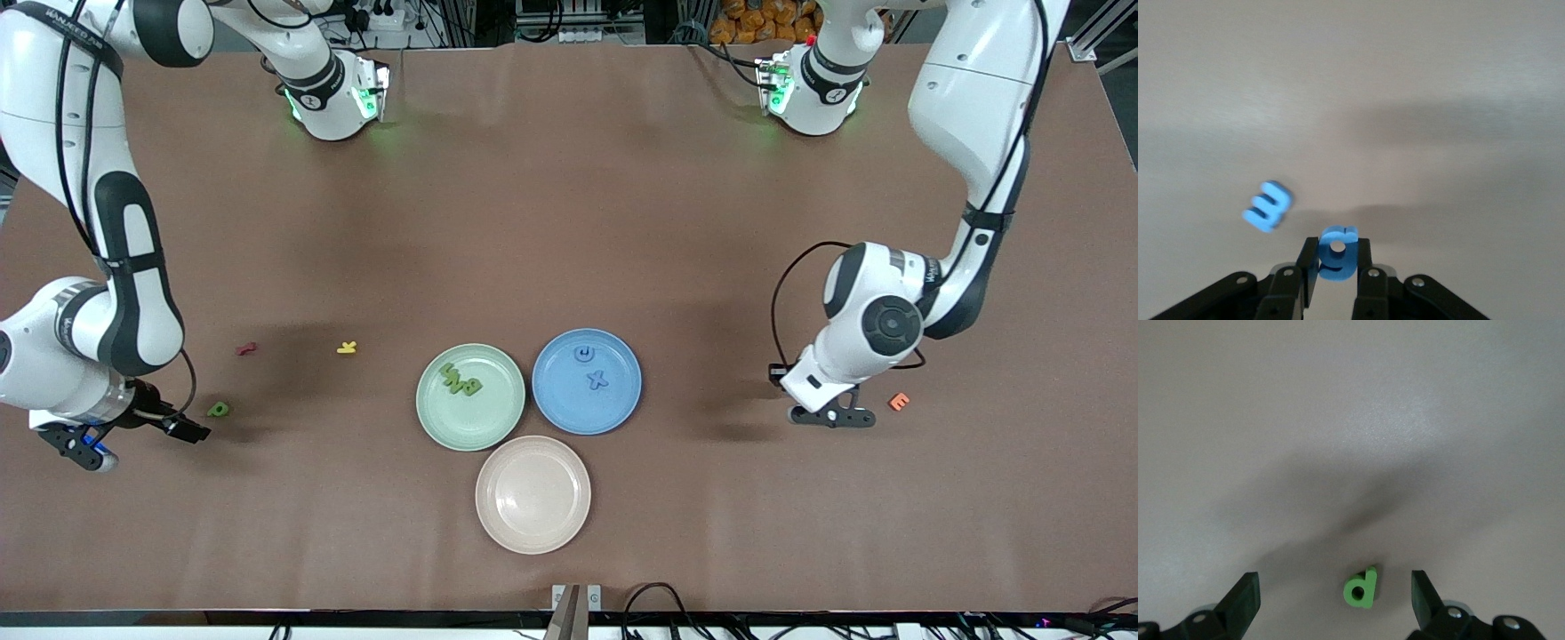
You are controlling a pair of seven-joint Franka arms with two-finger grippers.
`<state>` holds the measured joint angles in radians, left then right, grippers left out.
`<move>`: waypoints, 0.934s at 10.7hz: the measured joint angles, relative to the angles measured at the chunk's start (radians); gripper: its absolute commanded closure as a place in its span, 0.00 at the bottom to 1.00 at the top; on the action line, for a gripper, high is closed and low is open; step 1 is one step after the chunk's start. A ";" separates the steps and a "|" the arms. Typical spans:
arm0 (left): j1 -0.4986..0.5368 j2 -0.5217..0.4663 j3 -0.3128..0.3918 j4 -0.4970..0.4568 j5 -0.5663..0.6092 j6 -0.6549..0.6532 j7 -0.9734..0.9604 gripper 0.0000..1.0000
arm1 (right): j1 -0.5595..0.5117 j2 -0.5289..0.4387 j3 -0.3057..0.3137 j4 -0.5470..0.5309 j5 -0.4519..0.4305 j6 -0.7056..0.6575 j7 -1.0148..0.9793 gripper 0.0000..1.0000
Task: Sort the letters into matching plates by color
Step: 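Carry the g to the blue plate with the left gripper and release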
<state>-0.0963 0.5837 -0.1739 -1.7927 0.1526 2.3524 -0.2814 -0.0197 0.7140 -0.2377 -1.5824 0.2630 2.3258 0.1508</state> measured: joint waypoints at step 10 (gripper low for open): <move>-0.168 -0.004 -0.111 0.068 0.000 -0.020 -0.524 1.00 | 0.000 0.079 0.008 -0.035 0.007 0.111 0.000 0.16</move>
<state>-0.2644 0.5793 -0.2850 -1.7249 0.1525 2.3325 -0.8057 -0.0197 0.7933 -0.2298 -1.6172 0.2699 2.4370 0.1508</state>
